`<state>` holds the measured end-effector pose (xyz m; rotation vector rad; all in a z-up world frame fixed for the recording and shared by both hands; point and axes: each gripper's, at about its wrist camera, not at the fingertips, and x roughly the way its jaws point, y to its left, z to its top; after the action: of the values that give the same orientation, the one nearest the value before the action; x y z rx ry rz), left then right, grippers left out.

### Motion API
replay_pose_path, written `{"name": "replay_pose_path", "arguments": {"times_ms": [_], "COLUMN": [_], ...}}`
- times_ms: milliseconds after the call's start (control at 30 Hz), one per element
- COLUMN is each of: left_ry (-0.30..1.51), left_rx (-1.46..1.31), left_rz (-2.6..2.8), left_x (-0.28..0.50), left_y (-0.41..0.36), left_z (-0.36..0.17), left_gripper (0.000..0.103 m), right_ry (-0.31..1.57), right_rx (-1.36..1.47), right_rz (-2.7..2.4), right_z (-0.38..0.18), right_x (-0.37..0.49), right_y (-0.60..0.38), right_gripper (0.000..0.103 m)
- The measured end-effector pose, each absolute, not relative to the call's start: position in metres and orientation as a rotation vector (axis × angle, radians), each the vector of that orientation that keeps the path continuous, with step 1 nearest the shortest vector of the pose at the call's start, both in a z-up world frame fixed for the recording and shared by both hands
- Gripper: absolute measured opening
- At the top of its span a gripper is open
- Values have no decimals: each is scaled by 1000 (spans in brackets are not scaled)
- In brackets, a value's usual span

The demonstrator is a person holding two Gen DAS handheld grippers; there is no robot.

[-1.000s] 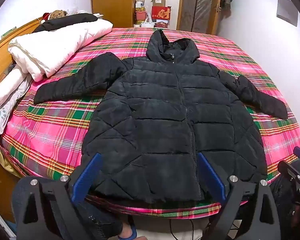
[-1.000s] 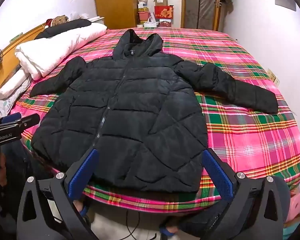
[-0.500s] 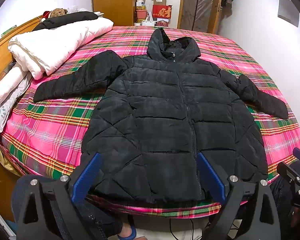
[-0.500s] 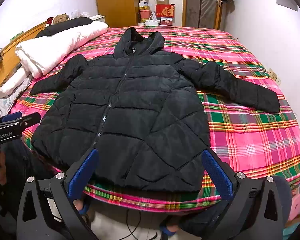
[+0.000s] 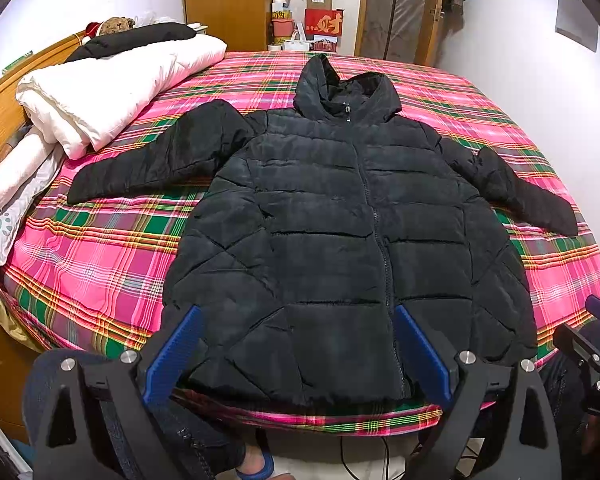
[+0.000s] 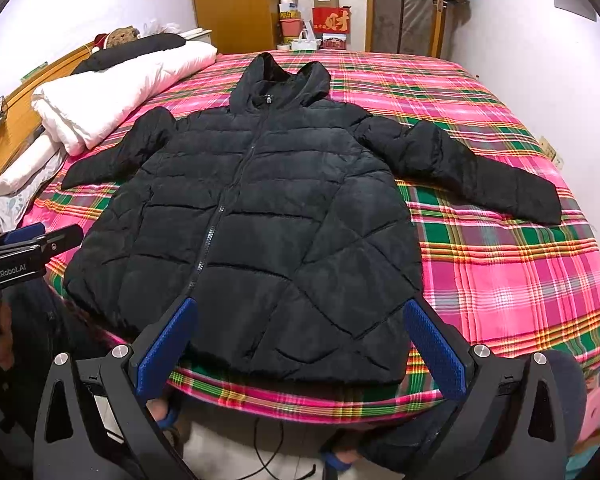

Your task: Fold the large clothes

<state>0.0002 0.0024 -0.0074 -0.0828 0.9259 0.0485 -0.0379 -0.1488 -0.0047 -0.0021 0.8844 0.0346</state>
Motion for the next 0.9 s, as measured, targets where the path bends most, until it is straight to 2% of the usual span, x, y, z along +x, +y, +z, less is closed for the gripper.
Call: {"name": "replay_pose_path", "arguments": {"times_ms": [900], "left_ry": [933], "left_rx": [-84], "left_rz": [47], "left_x": [-1], "left_y": [4], "left_z": [-13], "left_gripper": [97], "right_ry": [896], "right_rx": [-6], "right_rz": [39], "right_z": [-8], "right_x": [-38], "right_y": [-146], "right_gripper": [103]}}
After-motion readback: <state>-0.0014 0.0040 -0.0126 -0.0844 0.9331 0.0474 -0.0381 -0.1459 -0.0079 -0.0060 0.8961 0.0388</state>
